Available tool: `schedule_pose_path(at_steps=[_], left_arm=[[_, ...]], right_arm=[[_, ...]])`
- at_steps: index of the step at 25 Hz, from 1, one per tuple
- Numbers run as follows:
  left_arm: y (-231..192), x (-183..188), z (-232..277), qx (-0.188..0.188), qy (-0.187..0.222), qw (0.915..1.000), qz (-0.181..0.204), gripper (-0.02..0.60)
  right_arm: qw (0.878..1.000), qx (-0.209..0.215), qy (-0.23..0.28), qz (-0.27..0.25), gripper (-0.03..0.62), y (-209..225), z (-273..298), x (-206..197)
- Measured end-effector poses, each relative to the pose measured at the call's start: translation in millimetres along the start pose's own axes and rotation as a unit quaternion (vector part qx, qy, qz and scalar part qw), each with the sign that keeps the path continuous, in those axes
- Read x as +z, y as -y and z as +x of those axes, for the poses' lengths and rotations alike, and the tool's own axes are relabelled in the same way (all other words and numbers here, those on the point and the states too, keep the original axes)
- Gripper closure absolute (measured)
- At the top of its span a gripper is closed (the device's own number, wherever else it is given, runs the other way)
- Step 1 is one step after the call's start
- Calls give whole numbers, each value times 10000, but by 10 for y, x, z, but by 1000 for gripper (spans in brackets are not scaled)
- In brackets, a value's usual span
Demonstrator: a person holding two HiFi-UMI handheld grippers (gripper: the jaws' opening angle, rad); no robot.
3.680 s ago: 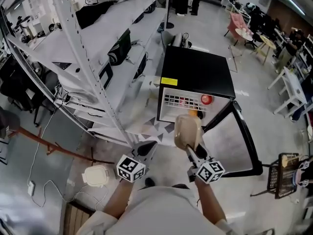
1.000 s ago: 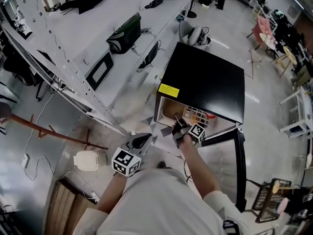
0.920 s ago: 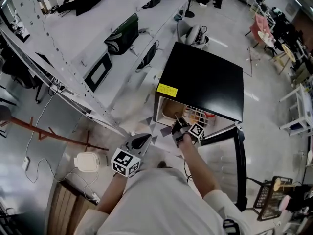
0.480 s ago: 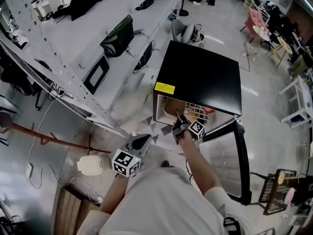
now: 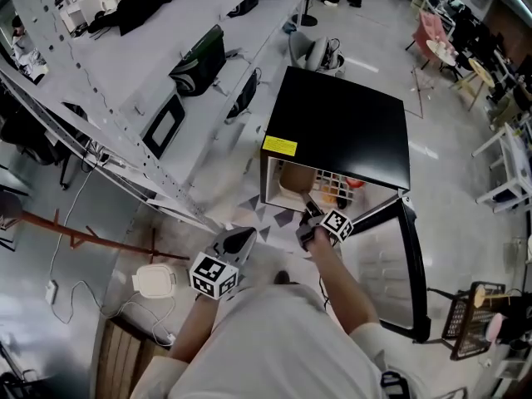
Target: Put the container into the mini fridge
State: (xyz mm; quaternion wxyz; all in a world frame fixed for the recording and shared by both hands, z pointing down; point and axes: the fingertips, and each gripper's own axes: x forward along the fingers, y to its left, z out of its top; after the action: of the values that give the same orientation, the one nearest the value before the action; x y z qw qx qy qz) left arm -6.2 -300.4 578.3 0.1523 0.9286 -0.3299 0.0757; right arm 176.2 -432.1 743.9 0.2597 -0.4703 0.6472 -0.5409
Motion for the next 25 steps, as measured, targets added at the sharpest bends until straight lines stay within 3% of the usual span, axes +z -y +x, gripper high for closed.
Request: schedule_pose_path(at_steps=[5, 9, 11, 15, 19, 22, 25], left_arm=[[74, -40, 37, -104, -60, 9999, 2, 577], [113, -51, 55, -130, -62, 9999, -11, 577], [112, -62, 58, -115, -68, 9999, -22, 577], [84, -94, 45, -43, -87, 9999, -65, 577], [31, -101, 35, 64, -78, 9999, -107, 577], [-4, -85, 45, 121, -47, 9998, -121, 577], [-27, -63, 72, 161, -7, 9998, -123, 577]], right_arm=[[9956, -218, -257, -875, 251, -49, -100, -112], [9790, -488, -440, -1930, 298, -120, -165, -184], [9606, -607, -553, -2655, 312, -191, -164, -228], [9058, -1065, -576, -4060, 312, -285, -158, -236], [8558, -1447, -497, -4941, 356, -331, -155, -200], [8329, -1340, -591, -5337, 384, -399, -125, -309], [8235, -1122, -781, -5506, 390, -437, -58, -453]])
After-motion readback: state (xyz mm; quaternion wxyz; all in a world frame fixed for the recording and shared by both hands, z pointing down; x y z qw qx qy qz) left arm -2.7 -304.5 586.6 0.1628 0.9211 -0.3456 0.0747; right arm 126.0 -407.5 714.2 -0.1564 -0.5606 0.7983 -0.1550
